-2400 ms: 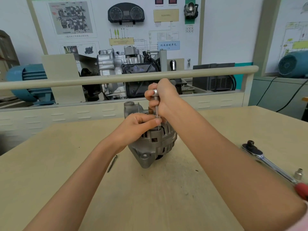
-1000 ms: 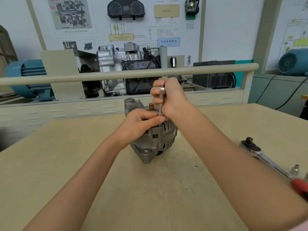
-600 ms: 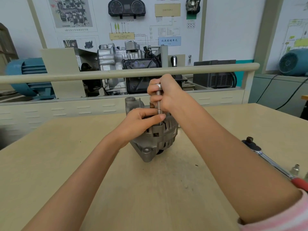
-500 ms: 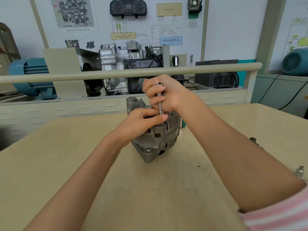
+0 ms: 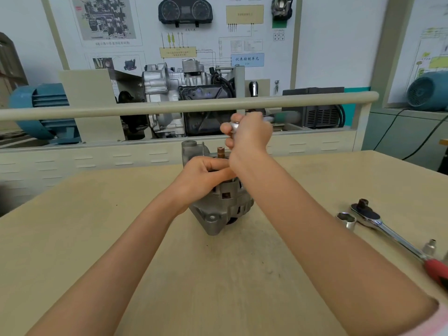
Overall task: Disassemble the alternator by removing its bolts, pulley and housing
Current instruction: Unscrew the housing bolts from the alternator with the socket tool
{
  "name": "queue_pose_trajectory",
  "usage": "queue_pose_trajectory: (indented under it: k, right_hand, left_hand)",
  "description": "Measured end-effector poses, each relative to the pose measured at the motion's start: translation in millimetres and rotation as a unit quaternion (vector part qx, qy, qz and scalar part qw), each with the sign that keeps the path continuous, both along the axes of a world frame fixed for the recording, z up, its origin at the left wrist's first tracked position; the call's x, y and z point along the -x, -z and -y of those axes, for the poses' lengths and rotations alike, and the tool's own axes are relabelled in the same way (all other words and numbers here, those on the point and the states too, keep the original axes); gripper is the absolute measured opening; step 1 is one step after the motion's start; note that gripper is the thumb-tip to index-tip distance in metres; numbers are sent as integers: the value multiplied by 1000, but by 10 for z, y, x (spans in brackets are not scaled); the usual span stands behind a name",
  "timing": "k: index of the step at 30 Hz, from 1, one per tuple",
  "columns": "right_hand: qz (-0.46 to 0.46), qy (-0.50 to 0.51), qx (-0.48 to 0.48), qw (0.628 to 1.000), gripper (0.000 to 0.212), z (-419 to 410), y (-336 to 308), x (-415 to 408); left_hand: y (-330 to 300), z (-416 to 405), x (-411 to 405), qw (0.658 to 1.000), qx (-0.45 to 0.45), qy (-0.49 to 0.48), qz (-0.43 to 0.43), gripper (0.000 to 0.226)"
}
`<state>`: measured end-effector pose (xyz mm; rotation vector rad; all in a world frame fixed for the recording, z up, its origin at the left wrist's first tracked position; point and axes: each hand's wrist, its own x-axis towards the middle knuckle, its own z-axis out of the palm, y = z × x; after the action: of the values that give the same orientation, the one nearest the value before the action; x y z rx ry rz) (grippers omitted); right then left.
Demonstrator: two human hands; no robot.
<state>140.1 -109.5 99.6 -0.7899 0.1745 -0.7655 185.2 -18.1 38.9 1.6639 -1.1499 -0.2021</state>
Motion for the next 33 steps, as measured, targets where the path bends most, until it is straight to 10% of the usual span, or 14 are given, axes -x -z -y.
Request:
queue_pose_trajectory:
  k: [3,9,13,18,22,27,33]
  right_hand:
    - [1,64,23,998,22,-83,6,-20]
    - [-111,-200,78,970,36,116,-94,-54]
    - [-140,-419,91,893,33,273,-122,-111]
    - [-115,-627,-36,770,41,381,-55,-148]
    - [-52,-469,-25,882,21,272,-35,-73]
    - [24,30,7,999,28,-92,37,-31]
    - [-37,-90,6,995,28,19,-30,-33]
  left_hand:
    - [5,-2,-8,1000,-8,-3,-5,44]
    - [-6,23,-39,1000,-13,-20,-14,23]
    - [-12,12,-51,1000,-22,-10,-5,45]
    - [-3,-3,-52,1000,-5,3,-10,19]
    - [10,-21,-65,1000,13,5,-8,29]
    - [32,-8,-96,1000,3,-8,8,30]
    - [17,-5,-78,1000,-8,-18,4,16]
